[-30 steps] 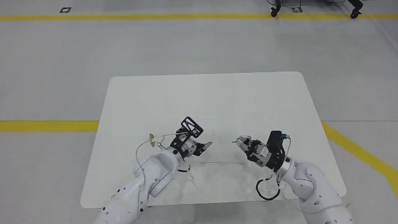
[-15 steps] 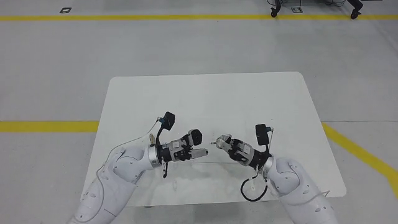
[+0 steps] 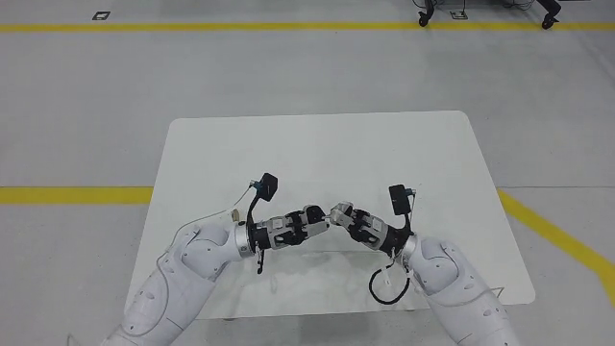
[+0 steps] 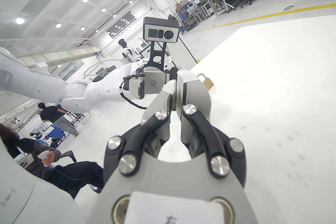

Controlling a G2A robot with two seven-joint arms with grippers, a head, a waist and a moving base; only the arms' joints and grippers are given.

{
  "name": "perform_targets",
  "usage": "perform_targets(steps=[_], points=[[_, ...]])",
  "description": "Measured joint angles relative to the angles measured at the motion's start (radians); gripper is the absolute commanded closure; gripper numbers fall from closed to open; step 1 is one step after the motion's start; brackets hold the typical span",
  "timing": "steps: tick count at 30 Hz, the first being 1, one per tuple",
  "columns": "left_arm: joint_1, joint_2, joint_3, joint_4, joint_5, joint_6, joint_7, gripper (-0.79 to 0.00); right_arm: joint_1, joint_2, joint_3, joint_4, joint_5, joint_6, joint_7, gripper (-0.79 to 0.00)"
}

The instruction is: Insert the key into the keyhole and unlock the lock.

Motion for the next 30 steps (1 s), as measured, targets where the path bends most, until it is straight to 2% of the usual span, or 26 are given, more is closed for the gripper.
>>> perform_targets(steps=[3,17,18,20,22,24,30], points=[[-0.007,-0.002,0.01,0.009,0.008,0.003,0.007,0.0,0.007,-0.002,-0.008,0.009,0.006,-0.004,0.004,0.0],[-0.009,0.002,-0.002,0.014,0.053,0.03,0.061,0.0,0.024,-0.002,-0.026,0.029,0.035,-0.015,0.039,0.0],[-0.008,0.003,-0.007,0.011,0.061,0.03,0.064,0.0,0.025,-0.001,-0.029,0.03,0.043,-0.016,0.049,-0.037],[-0.005,0.006,-0.016,0.004,0.077,0.032,0.069,0.0,0.026,0.0,-0.031,0.031,0.053,-0.016,0.062,-0.215],[0.001,0.011,-0.027,-0.008,0.096,0.034,0.074,0.0,0.027,0.002,-0.032,0.033,0.062,-0.016,0.074,-0.329],[0.009,0.016,-0.04,-0.023,0.118,0.037,0.077,0.0,0.026,0.004,-0.031,0.034,0.07,-0.016,0.083,-0.354],[0.036,0.031,-0.069,-0.079,0.16,0.057,0.05,0.0,0.017,0.012,-0.01,0.035,0.07,-0.01,0.091,-0.329]])
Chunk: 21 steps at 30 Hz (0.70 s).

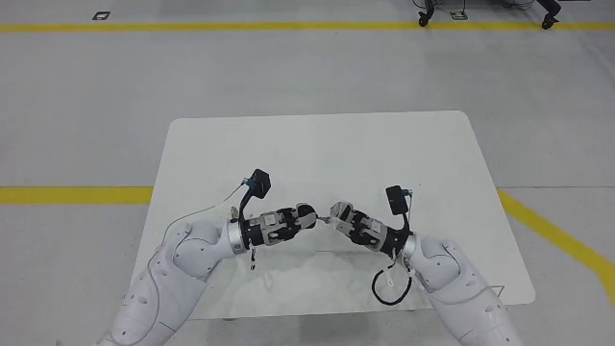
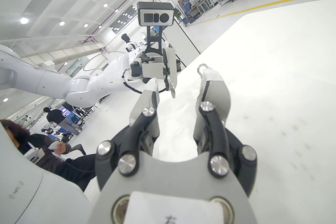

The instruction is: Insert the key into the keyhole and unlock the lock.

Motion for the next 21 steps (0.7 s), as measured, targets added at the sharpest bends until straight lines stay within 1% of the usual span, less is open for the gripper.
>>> perform_targets(steps=[4,7,9,20,21], points=[[0.015,0.002,0.009,-0.029,0.019,0.022,-0.003,0.0,-0.002,0.001,-0.005,-0.008,-0.001,0.006,0.012,-0.265],[0.015,0.002,0.016,-0.033,0.026,0.032,-0.001,0.0,0.001,0.001,-0.013,-0.011,0.006,0.006,0.023,-0.126],[0.014,0.002,0.018,-0.034,0.03,0.034,0.002,0.0,0.001,0.001,-0.016,-0.009,0.012,0.002,0.027,0.0],[0.021,0.009,0.011,-0.04,0.04,0.038,0.023,0.0,0.0,0.006,-0.025,-0.009,0.059,-0.005,0.044,0.0],[0.022,0.009,0.01,-0.042,0.041,0.038,0.024,-0.249,-0.001,0.007,-0.025,-0.009,0.063,-0.005,0.046,0.0]])
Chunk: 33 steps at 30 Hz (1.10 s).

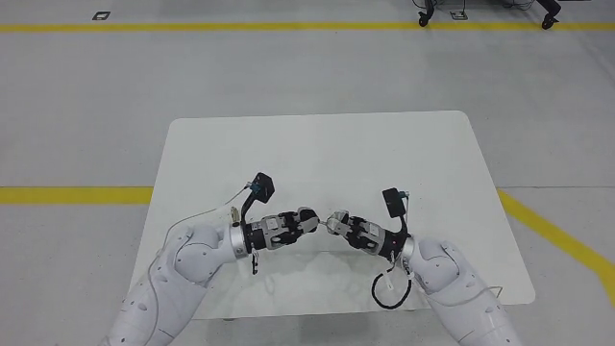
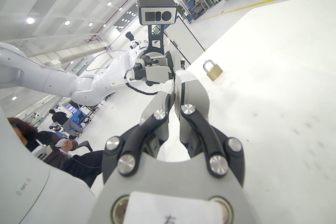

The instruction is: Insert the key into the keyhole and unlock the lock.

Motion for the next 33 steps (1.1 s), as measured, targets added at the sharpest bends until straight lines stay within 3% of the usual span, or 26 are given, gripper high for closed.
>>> perform_targets(steps=[1,9,11,14,18,22,26,30,33], points=[[0.001,0.001,-0.001,-0.001,-0.001,0.0,0.001,-0.782,0.0,0.001,0.0,0.0,0.002,0.0,0.001,0.0],[0.023,0.014,-0.052,-0.047,0.079,0.025,0.046,-0.785,0.006,0.005,0.013,0.014,-0.003,0.0,-0.014,0.0],[0.046,0.025,-0.092,-0.093,0.143,0.059,0.055,-0.785,0.006,0.007,0.03,0.025,-0.034,0.0,-0.036,0.0],[0.125,0.053,-0.191,-0.246,0.273,0.138,0.018,-0.785,-0.001,0.009,0.054,0.038,-0.088,0.001,-0.079,0.0],[0.286,0.092,-0.336,-0.548,0.448,0.278,-0.196,-0.785,-0.004,0.007,0.083,0.07,-0.186,0.045,-0.159,0.0],[0.354,0.109,-0.397,-0.707,0.573,0.465,-0.472,-0.785,-0.005,0.005,0.085,0.077,-0.213,0.063,-0.195,0.0],[0.303,0.107,-0.374,-0.659,0.643,0.642,-0.614,-0.785,-0.005,0.005,0.085,0.077,-0.211,0.062,-0.191,0.0],[0.194,0.095,-0.324,-0.504,0.57,0.688,-0.587,-0.785,-0.005,0.005,0.085,0.077,-0.211,0.062,-0.192,0.0],[0.117,0.084,-0.287,-0.384,0.562,0.767,-0.562,-0.634,-0.005,0.005,0.085,0.077,-0.211,0.062,-0.192,0.0]])
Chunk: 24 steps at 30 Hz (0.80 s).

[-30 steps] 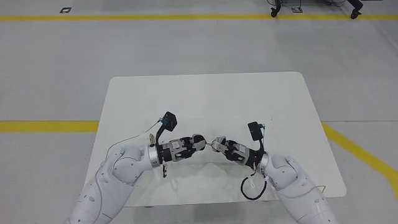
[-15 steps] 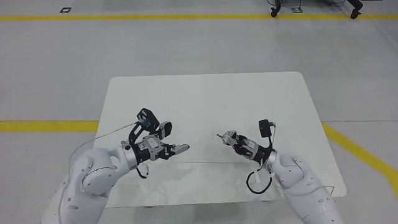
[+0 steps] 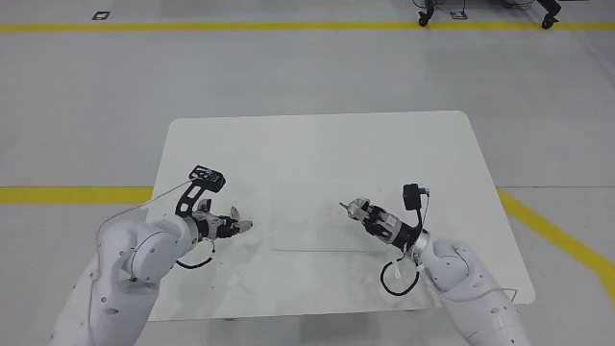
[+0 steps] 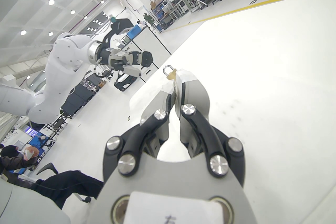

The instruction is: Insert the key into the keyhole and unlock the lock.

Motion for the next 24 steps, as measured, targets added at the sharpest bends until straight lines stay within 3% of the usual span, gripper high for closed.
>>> perform_targets(steps=[2,4,7,9,13,16,24], points=[[-0.04,-0.007,0.03,0.06,0.007,0.048,0.004,-0.591,0.0,0.0,0.0,0.0,0.0,0.0,0.0,0.0],[-0.081,-0.015,0.068,0.112,0.011,0.077,0.008,-0.388,0.0,0.0,0.0,0.0,0.0,0.0,0.0,0.0],[-0.123,-0.024,0.102,0.177,-0.012,0.09,0.028,-0.299,0.0,0.0,0.0,0.0,0.0,0.0,0.0,0.0],[-0.144,-0.028,0.116,0.206,-0.016,0.101,0.028,-0.283,0.0,0.0,0.0,0.0,0.0,0.0,0.0,0.0],[-0.164,-0.031,0.128,0.225,-0.022,0.112,-0.005,-0.175,0.0,0.0,0.0,0.0,0.0,0.0,0.0,0.0],[-0.166,-0.03,0.132,0.224,-0.025,0.11,-0.024,-0.022,0.0,0.0,0.0,0.0,0.0,0.0,0.0,0.0],[-0.152,-0.025,0.133,0.185,-0.014,0.108,-0.073,0.0,0.0,0.0,0.0,0.0,0.0,0.0,0.0,0.0]])
